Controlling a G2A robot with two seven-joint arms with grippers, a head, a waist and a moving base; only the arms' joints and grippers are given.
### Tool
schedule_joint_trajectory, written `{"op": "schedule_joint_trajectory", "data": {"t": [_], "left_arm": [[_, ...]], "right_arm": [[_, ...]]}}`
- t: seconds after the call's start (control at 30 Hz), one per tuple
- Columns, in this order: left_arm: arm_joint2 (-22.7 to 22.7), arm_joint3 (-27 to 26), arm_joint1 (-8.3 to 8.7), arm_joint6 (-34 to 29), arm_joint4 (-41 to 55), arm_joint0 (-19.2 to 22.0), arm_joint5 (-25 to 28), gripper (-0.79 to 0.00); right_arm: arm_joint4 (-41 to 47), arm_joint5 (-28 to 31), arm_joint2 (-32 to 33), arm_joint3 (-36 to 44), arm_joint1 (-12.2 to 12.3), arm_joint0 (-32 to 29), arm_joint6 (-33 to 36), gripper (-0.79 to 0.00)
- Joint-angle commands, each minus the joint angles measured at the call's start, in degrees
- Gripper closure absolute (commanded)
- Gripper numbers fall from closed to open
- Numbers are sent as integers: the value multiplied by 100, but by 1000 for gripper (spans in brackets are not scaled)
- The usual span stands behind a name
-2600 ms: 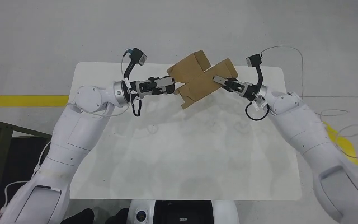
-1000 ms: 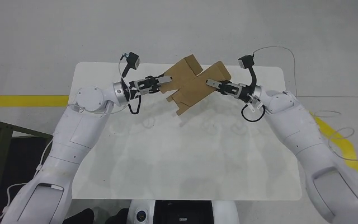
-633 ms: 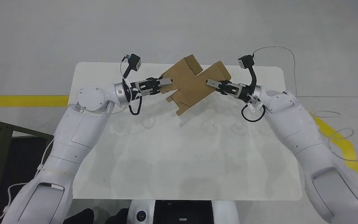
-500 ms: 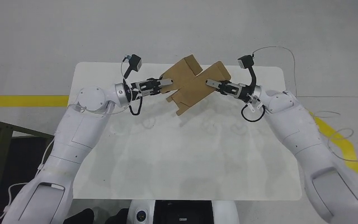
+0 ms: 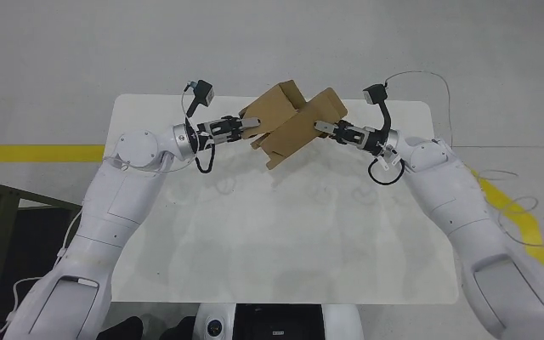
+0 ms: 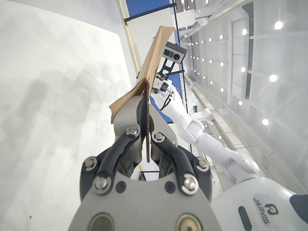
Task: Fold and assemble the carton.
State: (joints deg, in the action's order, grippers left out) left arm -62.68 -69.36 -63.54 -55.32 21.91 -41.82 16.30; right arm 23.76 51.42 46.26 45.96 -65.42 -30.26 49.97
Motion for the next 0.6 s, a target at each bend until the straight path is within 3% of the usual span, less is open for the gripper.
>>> {"op": "schedule_joint_trajectory", "data": {"t": [0.0,0.23,0.57], "left_arm": [[-35,-15,8,-37,-42,16,57,0],[-74,-123,61,-681,-395,153,358,0],[-10,-293,136,-974,-1369,213,765,0]], "right_arm": [[36,9,51,-71,19,12,127,-785],[78,-152,245,24,189,-36,441,-785],[342,-573,190,1153,513,-333,863,-770]]}}
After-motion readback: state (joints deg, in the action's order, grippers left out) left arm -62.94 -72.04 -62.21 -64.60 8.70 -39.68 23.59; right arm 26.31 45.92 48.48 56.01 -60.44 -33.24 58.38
